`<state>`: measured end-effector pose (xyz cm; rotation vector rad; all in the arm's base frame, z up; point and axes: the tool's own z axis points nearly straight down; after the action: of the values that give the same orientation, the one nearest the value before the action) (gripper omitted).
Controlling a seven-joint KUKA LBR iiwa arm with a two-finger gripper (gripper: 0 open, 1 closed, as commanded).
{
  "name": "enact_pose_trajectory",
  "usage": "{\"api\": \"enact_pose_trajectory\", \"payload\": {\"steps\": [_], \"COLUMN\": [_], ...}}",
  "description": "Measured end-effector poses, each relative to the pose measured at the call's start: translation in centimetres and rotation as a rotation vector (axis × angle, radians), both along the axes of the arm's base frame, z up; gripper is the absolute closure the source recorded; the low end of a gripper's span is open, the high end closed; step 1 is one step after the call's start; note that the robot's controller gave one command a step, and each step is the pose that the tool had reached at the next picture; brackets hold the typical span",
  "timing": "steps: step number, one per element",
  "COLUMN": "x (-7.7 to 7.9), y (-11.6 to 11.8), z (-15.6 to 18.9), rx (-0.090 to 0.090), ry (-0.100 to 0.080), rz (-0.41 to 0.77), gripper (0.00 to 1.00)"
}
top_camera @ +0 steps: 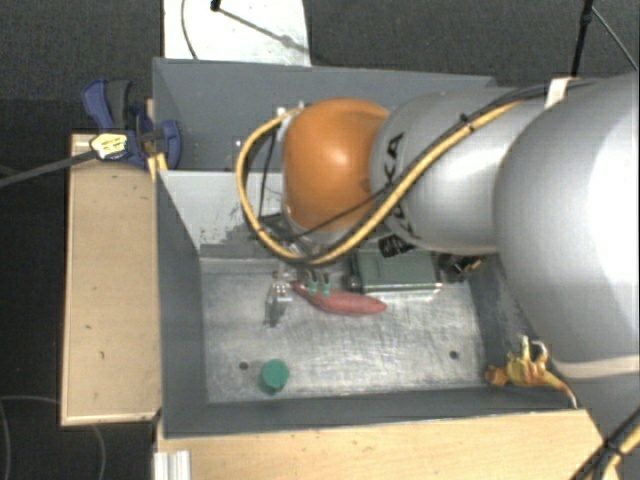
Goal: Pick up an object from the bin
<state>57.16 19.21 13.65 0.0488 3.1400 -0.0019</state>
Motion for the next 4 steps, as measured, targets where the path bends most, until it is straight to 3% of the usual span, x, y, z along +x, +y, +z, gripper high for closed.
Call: {"api": "enact_pose_trajectory", "payload": {"steps": [1,2,3,4], "x": [-0.5,-0.9,0.1,0.2], "y": [-0.2,0.3,-1.5,-5.3], "z": [-0.3,1.7,1.1,-3.7], "rx": [0.003,0.001,0.002,0.003], "ry": [-0.002,0.0,-0.001,-0.003], "rz": [-0.049,0.041,0.246,0.07], "gripper": [0.0,0.0,0.0,0.0]}}
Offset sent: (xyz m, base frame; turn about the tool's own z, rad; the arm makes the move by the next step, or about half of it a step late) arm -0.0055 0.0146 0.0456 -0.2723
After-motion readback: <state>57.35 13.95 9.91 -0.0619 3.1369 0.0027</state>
